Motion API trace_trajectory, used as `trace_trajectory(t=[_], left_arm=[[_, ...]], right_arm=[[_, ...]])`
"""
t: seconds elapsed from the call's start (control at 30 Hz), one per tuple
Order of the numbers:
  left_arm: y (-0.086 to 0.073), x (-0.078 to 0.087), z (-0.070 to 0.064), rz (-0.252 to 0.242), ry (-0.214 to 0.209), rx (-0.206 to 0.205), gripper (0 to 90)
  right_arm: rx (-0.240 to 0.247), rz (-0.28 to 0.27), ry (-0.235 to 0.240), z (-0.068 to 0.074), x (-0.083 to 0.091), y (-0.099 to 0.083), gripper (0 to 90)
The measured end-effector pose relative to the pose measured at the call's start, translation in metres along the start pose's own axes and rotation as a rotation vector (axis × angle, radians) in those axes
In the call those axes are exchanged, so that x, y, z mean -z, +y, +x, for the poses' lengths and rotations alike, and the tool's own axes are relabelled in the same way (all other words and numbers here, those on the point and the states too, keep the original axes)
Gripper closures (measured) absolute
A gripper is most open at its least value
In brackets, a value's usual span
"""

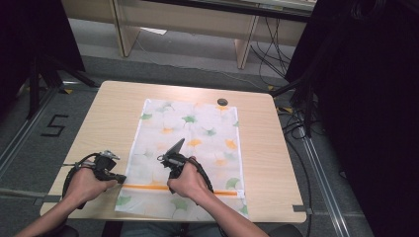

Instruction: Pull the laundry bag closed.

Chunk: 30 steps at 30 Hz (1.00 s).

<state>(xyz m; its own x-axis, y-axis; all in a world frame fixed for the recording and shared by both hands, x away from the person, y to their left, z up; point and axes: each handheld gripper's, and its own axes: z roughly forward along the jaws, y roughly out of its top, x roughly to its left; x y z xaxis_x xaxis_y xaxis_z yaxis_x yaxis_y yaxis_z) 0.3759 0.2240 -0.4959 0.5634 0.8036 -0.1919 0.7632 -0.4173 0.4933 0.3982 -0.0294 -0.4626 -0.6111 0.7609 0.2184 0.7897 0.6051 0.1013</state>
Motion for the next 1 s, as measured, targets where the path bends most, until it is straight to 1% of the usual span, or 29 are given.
trace_trajectory(t=[0.03,0.07,0.17,0.23,0.4,0.47,0.57,0.6,0.67,0.7,0.73,0.77,0.8,0.83,0.87,0.93,1.0], left_arm=[[-0.0001,0.0000,-0.0001,-0.001,0.001,0.000,90.0],[-0.0001,0.0000,-0.0001,-0.001,0.001,0.000,90.0],[0.0000,0.0002,0.0001,0.002,-0.001,0.001,90.0],[0.0000,0.0002,0.0002,0.002,0.000,0.001,90.0],[0.0002,0.0002,-0.0005,0.002,0.004,0.002,90.0],[0.0004,-0.0001,-0.0003,0.004,0.001,0.001,90.0],[0.0003,0.0000,-0.0004,0.002,0.003,0.005,90.0],[0.0004,-0.0001,-0.0004,0.003,0.003,0.005,90.0],[0.0004,-0.0002,-0.0004,0.003,0.003,0.006,90.0],[0.0004,-0.0001,-0.0004,0.003,0.003,0.005,90.0],[0.0004,-0.0001,-0.0004,0.003,0.003,0.005,90.0],[0.0005,-0.0002,-0.0003,0.003,0.003,0.006,90.0],[0.0004,-0.0002,-0.0004,0.003,0.003,0.007,90.0],[0.0004,-0.0001,-0.0003,0.003,0.003,0.007,90.0],[0.0003,-0.0001,-0.0005,0.003,0.004,0.008,90.0],[0.0004,-0.0001,-0.0004,0.003,0.003,0.007,90.0],[0.0004,-0.0001,-0.0004,0.003,0.004,0.007,90.0]], right_arm=[[0.005,-0.001,-0.003,-0.0005,-0.0002,-0.0001,90.0],[-0.026,0.007,0.003,0.0013,0.0005,-0.0004,90.0],[-0.032,0.007,0.008,0.0010,0.0006,-0.0006,90.0],[-0.029,0.013,0.008,0.0001,0.0007,-0.0007,90.0],[-0.015,0.007,0.001,-0.0002,0.0004,-0.0012,90.0],[-0.031,0.007,0.000,-0.0004,0.0010,-0.0021,90.0],[-0.019,0.007,0.007,-0.0028,0.0011,-0.0027,90.0],[-0.026,0.006,0.015,-0.0020,0.0015,-0.0027,90.0],[-0.028,0.009,0.017,-0.0020,0.0018,-0.0027,90.0],[-0.029,0.007,0.012,-0.0022,0.0017,-0.0029,90.0],[-0.037,0.016,-0.006,-0.0022,0.0020,-0.0034,90.0],[-0.035,0.016,0.002,-0.0029,0.0023,-0.0036,90.0],[-0.031,0.013,-0.002,-0.0035,0.0024,-0.0038,90.0],[-0.041,0.010,0.002,-0.0030,0.0027,-0.0037,90.0],[-0.030,0.008,0.004,-0.0041,0.0024,-0.0039,90.0],[-0.032,0.010,0.010,-0.0041,0.0028,-0.0042,90.0],[-0.036,0.019,-0.002,-0.0057,0.0027,-0.0050,90.0]])
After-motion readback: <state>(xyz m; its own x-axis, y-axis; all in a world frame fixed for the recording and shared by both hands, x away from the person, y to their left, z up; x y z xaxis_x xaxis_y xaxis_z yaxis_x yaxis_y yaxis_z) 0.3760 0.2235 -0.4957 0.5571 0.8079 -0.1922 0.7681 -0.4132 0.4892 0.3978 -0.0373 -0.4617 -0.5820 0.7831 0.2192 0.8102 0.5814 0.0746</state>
